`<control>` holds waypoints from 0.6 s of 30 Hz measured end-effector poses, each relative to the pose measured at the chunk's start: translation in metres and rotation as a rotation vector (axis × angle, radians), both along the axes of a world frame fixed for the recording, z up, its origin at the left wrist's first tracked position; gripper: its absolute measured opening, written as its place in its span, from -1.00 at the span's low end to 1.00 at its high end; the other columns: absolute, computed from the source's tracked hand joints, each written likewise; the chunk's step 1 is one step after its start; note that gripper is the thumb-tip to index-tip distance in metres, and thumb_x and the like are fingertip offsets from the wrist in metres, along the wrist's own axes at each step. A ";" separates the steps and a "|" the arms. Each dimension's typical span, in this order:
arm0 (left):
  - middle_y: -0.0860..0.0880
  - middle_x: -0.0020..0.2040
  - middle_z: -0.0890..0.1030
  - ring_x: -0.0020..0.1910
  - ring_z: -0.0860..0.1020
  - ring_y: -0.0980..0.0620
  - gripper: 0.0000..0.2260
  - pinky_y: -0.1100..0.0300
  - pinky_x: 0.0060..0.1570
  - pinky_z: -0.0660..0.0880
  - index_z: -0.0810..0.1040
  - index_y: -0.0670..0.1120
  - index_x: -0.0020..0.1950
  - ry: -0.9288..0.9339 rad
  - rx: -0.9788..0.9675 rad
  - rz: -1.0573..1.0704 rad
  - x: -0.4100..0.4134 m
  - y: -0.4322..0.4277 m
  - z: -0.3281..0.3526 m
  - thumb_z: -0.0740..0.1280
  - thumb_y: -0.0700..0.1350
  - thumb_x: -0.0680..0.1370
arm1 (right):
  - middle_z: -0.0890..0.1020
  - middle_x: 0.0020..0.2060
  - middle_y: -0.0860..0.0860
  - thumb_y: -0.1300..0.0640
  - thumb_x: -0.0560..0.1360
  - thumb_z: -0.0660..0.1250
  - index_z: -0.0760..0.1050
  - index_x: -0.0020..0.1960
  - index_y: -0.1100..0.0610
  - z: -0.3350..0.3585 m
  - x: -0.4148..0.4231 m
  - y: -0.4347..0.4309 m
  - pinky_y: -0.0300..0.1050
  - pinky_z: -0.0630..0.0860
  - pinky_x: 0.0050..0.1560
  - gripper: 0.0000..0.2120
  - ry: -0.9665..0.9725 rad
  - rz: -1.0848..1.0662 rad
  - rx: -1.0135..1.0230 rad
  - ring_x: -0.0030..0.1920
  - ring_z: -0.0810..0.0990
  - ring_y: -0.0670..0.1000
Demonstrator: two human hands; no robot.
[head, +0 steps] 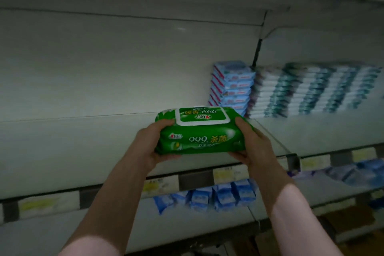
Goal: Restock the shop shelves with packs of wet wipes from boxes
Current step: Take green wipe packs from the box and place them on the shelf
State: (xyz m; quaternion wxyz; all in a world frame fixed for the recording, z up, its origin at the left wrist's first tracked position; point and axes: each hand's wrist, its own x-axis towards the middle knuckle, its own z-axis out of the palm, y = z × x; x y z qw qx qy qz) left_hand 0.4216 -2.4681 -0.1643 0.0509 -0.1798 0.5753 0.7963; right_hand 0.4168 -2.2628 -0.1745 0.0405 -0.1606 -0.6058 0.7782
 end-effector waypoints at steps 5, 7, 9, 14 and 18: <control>-0.12 -0.04 0.66 -0.15 0.64 -0.10 -0.84 0.01 -0.33 0.63 0.56 -0.08 0.03 -0.030 -0.089 0.064 -0.038 0.009 0.002 0.38 -0.06 0.50 | 0.63 -0.09 0.01 -0.13 0.53 0.29 0.53 -0.06 -0.01 -0.001 -0.060 0.013 -0.18 0.60 -0.36 -0.80 -0.034 0.182 0.107 -0.07 0.61 0.01; -0.13 -0.05 0.65 -0.17 0.63 -0.09 -0.85 0.01 -0.29 0.62 0.54 -0.09 0.05 -0.038 -0.136 0.106 -0.052 0.009 0.003 0.35 -0.07 0.53 | 0.60 -0.14 -0.03 -0.10 0.56 0.26 0.50 -0.08 -0.01 -0.003 -0.080 0.010 -0.16 0.57 -0.30 -0.82 -0.017 0.246 0.133 -0.11 0.58 -0.03; -0.14 -0.04 0.64 -0.17 0.62 -0.09 -0.83 0.01 -0.27 0.59 0.51 -0.12 0.10 -0.051 -0.207 0.174 -0.065 0.005 0.004 0.33 -0.09 0.56 | 0.57 -0.16 -0.03 -0.04 0.59 0.22 0.47 -0.07 0.02 -0.005 -0.094 0.005 -0.19 0.52 -0.26 -0.84 0.011 0.307 0.157 -0.17 0.54 -0.08; -0.12 -0.09 0.59 -0.21 0.56 -0.03 -0.85 0.11 -0.19 0.55 0.51 -0.13 0.12 -0.090 -0.470 0.304 -0.082 -0.011 -0.010 0.29 -0.11 0.59 | 0.59 -0.07 0.05 -0.02 0.62 0.15 0.46 -0.10 -0.01 -0.025 -0.114 -0.008 0.01 0.58 0.00 -0.81 0.075 0.444 0.386 -0.10 0.57 -0.01; -0.09 -0.09 0.57 -0.12 0.54 -0.08 -0.78 0.07 -0.07 0.52 0.54 -0.07 0.09 -0.050 -0.758 0.346 -0.084 -0.010 -0.036 0.15 -0.02 0.63 | 0.55 -0.02 0.10 -0.12 0.64 -0.01 0.45 -0.01 0.07 -0.036 -0.126 -0.011 0.12 0.51 0.14 -0.64 0.127 0.497 0.813 0.02 0.55 0.11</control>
